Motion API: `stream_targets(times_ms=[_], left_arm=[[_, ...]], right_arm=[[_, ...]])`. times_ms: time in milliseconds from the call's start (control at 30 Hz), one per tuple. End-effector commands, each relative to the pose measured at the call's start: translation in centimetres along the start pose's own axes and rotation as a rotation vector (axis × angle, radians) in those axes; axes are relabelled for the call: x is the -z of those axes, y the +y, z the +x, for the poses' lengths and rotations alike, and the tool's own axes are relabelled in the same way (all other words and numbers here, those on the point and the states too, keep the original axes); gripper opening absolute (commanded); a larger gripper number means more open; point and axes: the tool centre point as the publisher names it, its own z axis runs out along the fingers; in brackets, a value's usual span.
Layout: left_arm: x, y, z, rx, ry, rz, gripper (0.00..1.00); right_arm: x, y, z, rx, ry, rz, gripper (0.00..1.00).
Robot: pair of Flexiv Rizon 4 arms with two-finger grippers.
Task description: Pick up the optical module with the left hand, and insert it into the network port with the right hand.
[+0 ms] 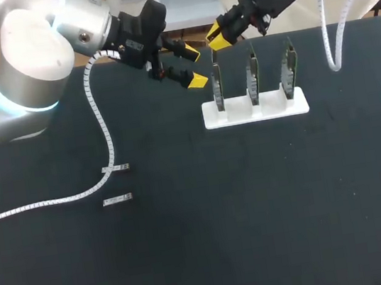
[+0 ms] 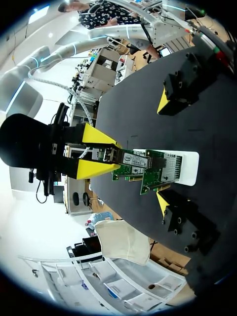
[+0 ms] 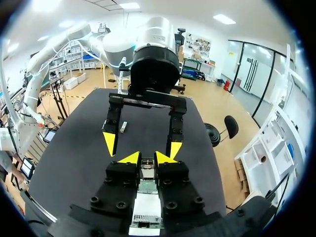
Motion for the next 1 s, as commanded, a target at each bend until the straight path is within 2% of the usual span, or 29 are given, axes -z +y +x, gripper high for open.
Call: stream_targets(times_ms=[33,533,1000], left_arm=[[-0.05,0.24,-0.09,0.001,0.005,0.005,1.0],[-0.05,0.24,-0.09,0.001,0.005,0.005,1.0],[-0.05,0.24,-0.09,0.001,0.005,0.005,1.0]], right_arm=[[0.19,0.17,-0.05,0.008,-0.011,0.011,0.0],[0.64,-0.43,-0.12,0.023,-0.013,0.038,0.0],[1.04,-0.45,-0.52,-0.024,-0.023,0.002,0.0]])
